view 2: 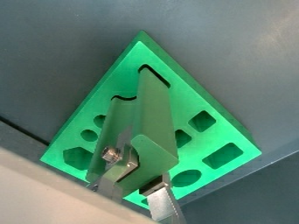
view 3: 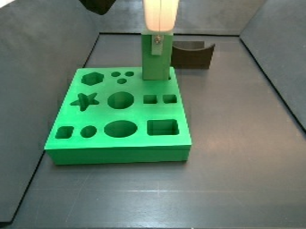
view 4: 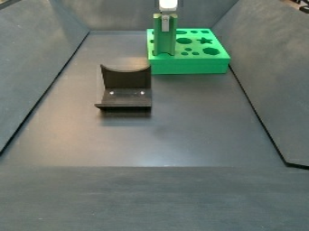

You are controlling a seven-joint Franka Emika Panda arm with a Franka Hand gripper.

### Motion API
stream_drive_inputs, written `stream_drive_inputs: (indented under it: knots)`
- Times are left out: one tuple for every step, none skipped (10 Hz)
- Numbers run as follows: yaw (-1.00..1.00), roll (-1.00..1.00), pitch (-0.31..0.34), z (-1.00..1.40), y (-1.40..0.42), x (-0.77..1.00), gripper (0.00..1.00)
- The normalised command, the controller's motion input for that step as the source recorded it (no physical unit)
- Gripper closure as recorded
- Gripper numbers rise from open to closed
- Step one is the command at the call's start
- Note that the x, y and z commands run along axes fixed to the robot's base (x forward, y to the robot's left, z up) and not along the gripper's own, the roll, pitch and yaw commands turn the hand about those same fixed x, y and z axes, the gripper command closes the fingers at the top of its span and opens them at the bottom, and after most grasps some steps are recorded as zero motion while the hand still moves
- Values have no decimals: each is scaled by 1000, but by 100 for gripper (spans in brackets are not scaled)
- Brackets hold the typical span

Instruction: Insert the arch object.

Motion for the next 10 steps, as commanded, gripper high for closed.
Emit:
stream_drive_inputs:
  knots:
    - [0, 11, -140, -986, -140, 154, 100]
    - [60, 64, -67, -1000, -71, 420, 100]
    - [180, 104, -51, -989, 0, 423, 100]
    - [243, 96, -51, -1000, 0, 337, 100]
    - [214, 66, -34, -1000, -40, 300, 100]
    - [51, 50, -31, -1000, -177, 260, 100]
    - [0, 53, -94, -1000, -254, 100, 100]
    - [-109, -40, -131, -771, -103, 17, 100]
    - [-126, -220, -39, -246, 63, 100, 100]
    - [0, 0, 0, 0, 0, 0, 100]
